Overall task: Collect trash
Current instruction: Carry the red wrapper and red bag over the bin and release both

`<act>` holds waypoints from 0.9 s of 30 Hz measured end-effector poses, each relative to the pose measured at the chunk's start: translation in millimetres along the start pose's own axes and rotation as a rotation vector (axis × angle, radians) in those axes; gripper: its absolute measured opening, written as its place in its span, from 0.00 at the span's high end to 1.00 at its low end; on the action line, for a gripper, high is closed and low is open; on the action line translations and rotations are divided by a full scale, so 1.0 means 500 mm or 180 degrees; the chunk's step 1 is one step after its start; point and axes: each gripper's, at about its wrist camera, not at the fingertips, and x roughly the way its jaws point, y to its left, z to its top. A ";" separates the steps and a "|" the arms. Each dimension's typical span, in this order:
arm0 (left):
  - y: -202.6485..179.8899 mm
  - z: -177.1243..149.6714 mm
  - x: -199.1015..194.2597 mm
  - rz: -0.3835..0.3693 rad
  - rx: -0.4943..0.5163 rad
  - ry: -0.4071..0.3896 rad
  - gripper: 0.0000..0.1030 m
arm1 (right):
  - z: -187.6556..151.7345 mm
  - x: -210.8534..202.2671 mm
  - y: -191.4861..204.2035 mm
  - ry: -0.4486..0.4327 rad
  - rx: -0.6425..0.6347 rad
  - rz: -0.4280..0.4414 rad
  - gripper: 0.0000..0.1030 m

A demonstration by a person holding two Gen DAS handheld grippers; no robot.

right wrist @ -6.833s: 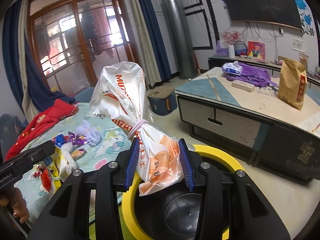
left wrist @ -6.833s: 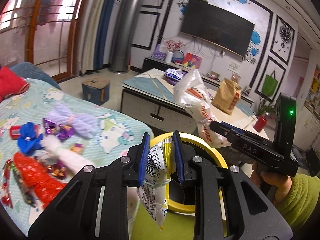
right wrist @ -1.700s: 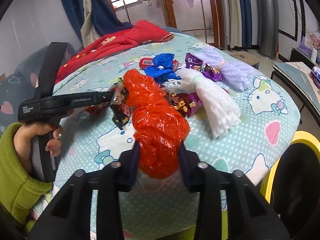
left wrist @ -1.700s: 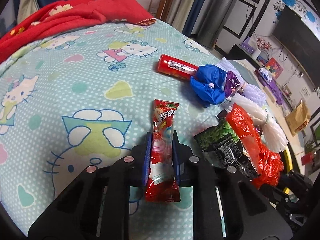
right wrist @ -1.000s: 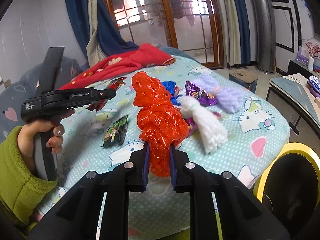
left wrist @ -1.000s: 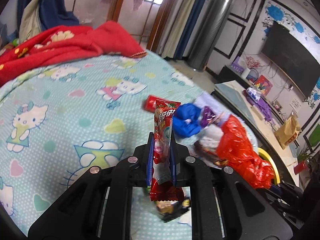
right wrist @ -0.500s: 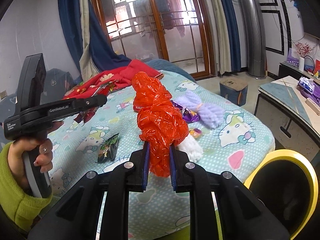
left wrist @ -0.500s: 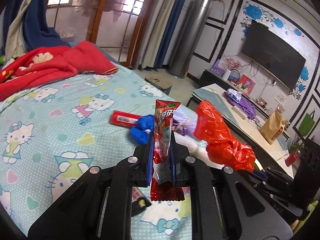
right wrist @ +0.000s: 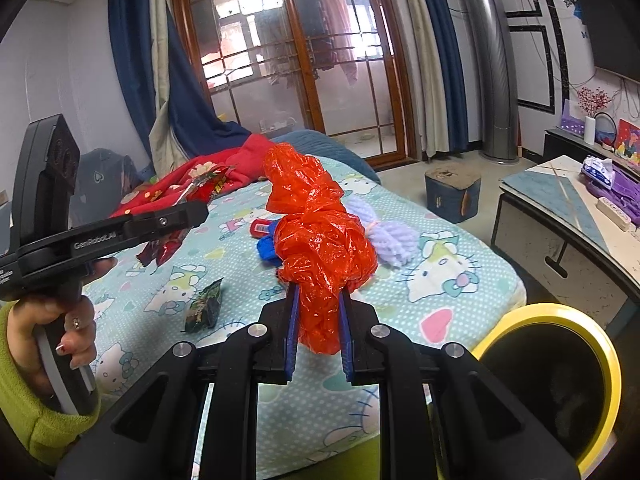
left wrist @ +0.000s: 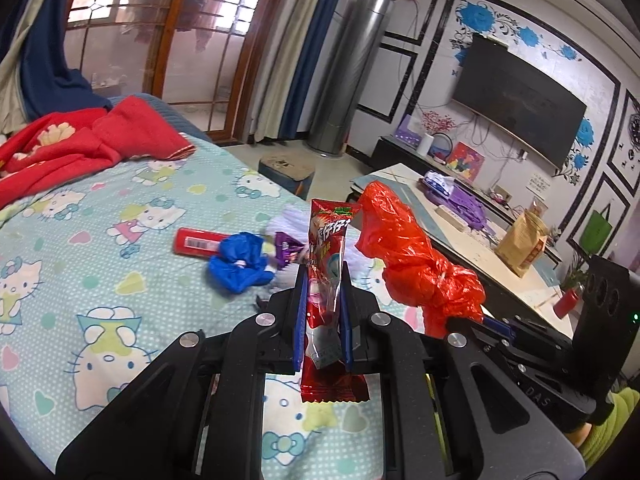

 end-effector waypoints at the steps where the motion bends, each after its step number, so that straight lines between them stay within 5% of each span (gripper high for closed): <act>1: -0.004 -0.002 0.000 -0.0011 0.0009 0.0000 0.92 | 0.000 -0.003 -0.004 -0.0003 0.0009 -0.0018 0.84; 27: -0.111 -0.030 0.040 -0.0368 0.0267 0.0110 0.92 | -0.020 -0.093 -0.155 -0.0105 0.0289 -0.0629 0.84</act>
